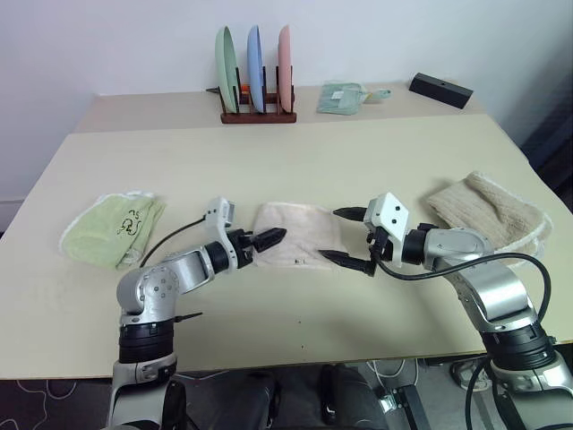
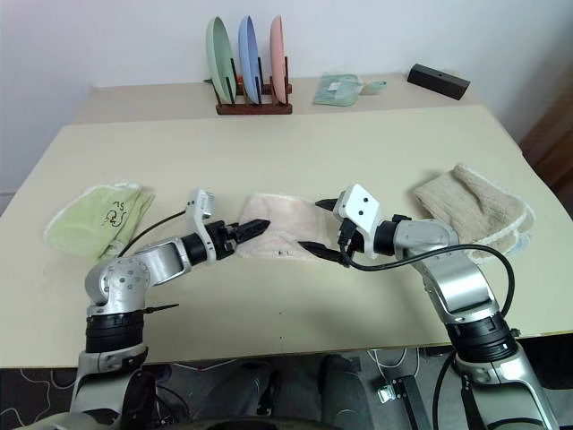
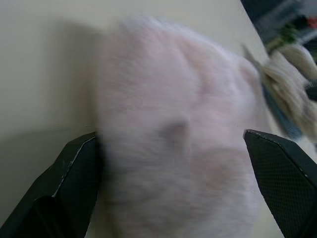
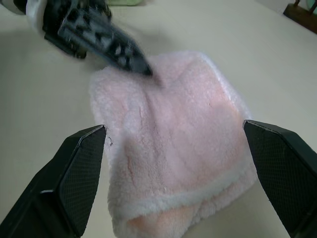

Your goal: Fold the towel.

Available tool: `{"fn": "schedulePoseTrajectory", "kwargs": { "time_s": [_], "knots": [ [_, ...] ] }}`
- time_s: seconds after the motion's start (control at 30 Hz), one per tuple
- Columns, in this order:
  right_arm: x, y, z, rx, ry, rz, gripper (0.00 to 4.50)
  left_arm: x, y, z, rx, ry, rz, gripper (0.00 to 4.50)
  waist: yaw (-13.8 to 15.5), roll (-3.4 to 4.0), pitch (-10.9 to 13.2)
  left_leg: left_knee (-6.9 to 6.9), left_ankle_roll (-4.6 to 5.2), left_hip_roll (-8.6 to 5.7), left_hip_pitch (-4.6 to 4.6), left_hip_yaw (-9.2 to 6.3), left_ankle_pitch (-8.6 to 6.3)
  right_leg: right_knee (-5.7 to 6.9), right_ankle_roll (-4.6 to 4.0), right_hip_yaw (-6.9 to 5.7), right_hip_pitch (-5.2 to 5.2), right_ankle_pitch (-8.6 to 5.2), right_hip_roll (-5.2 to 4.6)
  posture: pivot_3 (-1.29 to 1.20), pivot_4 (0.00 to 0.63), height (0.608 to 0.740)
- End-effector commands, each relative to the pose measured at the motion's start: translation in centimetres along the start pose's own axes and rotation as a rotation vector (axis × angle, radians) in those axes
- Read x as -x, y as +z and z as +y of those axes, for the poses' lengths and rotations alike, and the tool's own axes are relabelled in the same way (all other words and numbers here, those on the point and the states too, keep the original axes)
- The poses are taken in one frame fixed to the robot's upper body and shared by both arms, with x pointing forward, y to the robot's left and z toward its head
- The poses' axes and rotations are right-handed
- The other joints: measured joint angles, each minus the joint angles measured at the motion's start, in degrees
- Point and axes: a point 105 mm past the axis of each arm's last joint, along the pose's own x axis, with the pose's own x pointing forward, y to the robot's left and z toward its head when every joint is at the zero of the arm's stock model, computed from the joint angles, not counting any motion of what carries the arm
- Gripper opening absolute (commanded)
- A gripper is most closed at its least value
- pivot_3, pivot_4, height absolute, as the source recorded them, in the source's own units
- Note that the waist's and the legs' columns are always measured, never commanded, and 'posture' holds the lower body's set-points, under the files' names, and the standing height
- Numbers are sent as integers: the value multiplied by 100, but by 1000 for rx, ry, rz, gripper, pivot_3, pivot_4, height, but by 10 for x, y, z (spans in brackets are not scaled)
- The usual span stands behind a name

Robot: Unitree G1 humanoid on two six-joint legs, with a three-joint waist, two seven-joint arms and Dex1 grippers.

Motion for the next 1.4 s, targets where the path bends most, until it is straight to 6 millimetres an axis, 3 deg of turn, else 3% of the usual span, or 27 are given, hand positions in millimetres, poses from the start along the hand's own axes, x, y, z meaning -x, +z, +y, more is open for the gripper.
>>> {"fn": "schedulePoseTrajectory", "kwargs": {
  "time_s": [0.03, 0.27, 0.3, 0.43, 0.57, 0.67, 0.77, 0.83, 0.93, 1.0, 1.13, 1.2, 1.27, 1.37, 1.4],
  "knots": [
    [10, 8, 5, 29, 14, -26, 4500, -10, -9, -9, 0, -31, 30, 3632, 21, 1, -1, 0, 0, 0, 0, 0, 0, 0, 0, 0, 1, 0, 0, 0, 150, 740],
    [21, -4, 18, -5, 51, 19, 4500, -13, -13, -16, 55, -62, 14, 130, 5, 0, 0, -1, -1, 1, 1, -1, -1, -2, 0, 0, 3, 0, 0, 0, 150, 740],
    [22, -5, 19, -6, 53, 22, 4500, -13, -13, -16, 55, -60, 11, 21, 5, 0, 0, -1, -1, 1, 1, 0, -1, -3, 0, 0, 3, 0, 0, 0, 150, 740],
    [23, -1, 10, 8, 5, 9, 4500, -5, 11, -12, -2, -27, -119, 21, 9, 0, 0, 0, -1, 1, 1, 0, -1, -2, 0, 0, 3, 0, 0, 0, 150, 740],
    [27, 4, -6, 24, -50, -5, 4500, 21, 65, -7, -54, 13, -382, 21, 9, -1, 1, 1, -2, 1, 0, 0, -1, -2, 0, 0, 2, 0, 0, 0, 150, 740],
    [28, 4, -12, 39, -65, -2, 4500, 52, 108, 3, -128, 136, -563, 21, 9, -2, 1, 1, -2, 1, -1, 0, -1, -2, 0, 0, 2, 0, 0, 0, 150, 740],
    [27, 5, -14, 47, -68, -7, 4500, 107, 150, 12, -191, 280, -784, 21, 0, -3, 2, 0, -2, 1, -2, 0, -1, -4, 0, 0, 1, 0, 0, 0, 150, 740],
    [26, 6, -14, 49, -65, -14, 4500, 142, 161, 22, -181, 376, -886, 21, -17, -4, 2, -4, -5, 2, -3, 3, -2, -3, 0, 2, -8, 0, 1, 0, 150, 740],
    [22, 6, -14, 49, -57, -21, 4500, 186, 154, 48, -117, 533, -974, 21, -7, -3, 2, -5, -7, 4, -1, 4, -4, -3, 0, 1, -9, 0, 3, 0, 150, 740],
    [20, 6, -13, 49, -47, -26, 4500, 198, 136, 64, -43, 605, -965, 21, 4, -3, 2, -3, -7, 3, 1, 4, -4, -3, 0, 1, -4, 0, 3, 0, 150, 740],
    [16, 7, -13, 54, -34, -37, 4500, 202, 104, 82, 71, 682, -921, 21, 69, -35, 5, 6, -6, 2, 3, -2, -3, -4, 0, -2, 9, 0, 2, 0, 150, 740],
    [14, 8, -16, 59, -30, -39, 4500, 200, 72, 94, 175, 727, -893, 21, 71, -43, 1, 9, -7, 2, 5, -5, -4, -5, 0, -5, 15, 0, 3, 0, 150, 740],
    [13, 8, -16, 65, -22, -36, 4500, 199, 54, 97, 234, 752, -891, 21, 50, -44, 1, 8, -3, 1, 12, -1, -6, -10, 0, -3, 22, 0, 0, 0, 150, 740],
    [12, 7, -16, 66, -19, -34, 4500, 196, 49, 90, 264, 711, -916, 945, 47, -50, 5, 5, -3, 5, 8, -5, -6, -10, -1, -7, 19, 0, 4, 0, 150, 740],
    [12, 7, -16, 66, -19, -34, 4500, 196, 48, 88, 273, 696, -922, 1534, 48, -50, 5, 5, -4, 6, 9, -6, -6, -7, -1, -7, 19, -1, 4, 0, 150, 740]
  ]
}}
